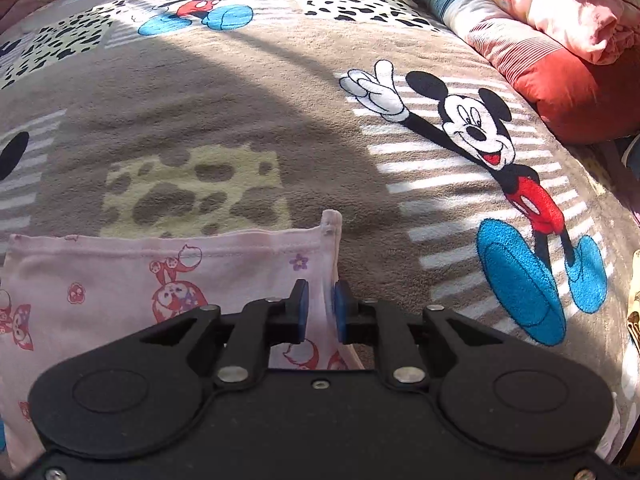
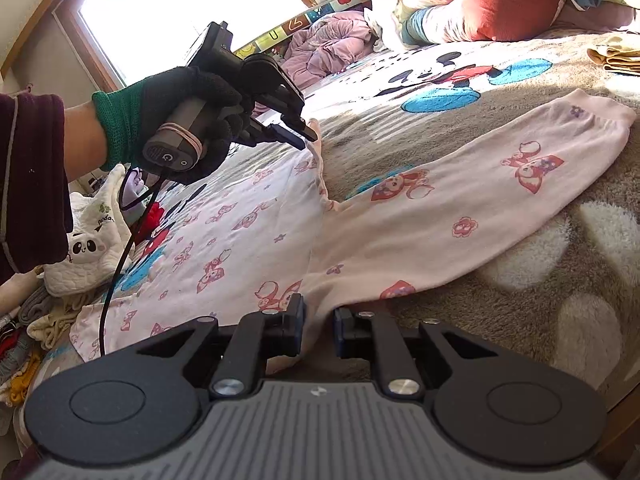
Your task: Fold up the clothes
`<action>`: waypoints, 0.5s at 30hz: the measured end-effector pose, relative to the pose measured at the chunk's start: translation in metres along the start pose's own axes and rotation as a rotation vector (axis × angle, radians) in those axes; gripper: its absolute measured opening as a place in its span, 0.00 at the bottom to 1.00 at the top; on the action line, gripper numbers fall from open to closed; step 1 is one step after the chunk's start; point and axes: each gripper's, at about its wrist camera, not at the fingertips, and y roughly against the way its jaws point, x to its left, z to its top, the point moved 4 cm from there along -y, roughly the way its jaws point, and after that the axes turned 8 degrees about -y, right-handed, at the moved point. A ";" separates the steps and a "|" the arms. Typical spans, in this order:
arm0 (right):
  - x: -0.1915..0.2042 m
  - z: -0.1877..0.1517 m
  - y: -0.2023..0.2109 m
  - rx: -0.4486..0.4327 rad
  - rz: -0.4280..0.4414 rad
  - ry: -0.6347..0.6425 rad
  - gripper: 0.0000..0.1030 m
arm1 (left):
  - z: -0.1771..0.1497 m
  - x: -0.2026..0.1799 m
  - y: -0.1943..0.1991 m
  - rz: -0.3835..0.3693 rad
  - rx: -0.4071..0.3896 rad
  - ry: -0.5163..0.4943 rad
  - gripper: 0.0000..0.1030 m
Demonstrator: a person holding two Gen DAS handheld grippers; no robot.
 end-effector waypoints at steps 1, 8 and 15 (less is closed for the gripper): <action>0.000 0.001 0.001 -0.006 -0.003 0.003 0.17 | 0.000 0.000 0.001 0.008 -0.007 -0.008 0.12; 0.011 0.003 0.006 -0.048 0.010 0.091 0.15 | 0.002 -0.001 0.012 0.014 -0.063 -0.059 0.03; 0.042 -0.006 0.013 -0.114 0.024 0.316 0.14 | 0.005 0.011 0.025 -0.014 -0.108 -0.072 0.02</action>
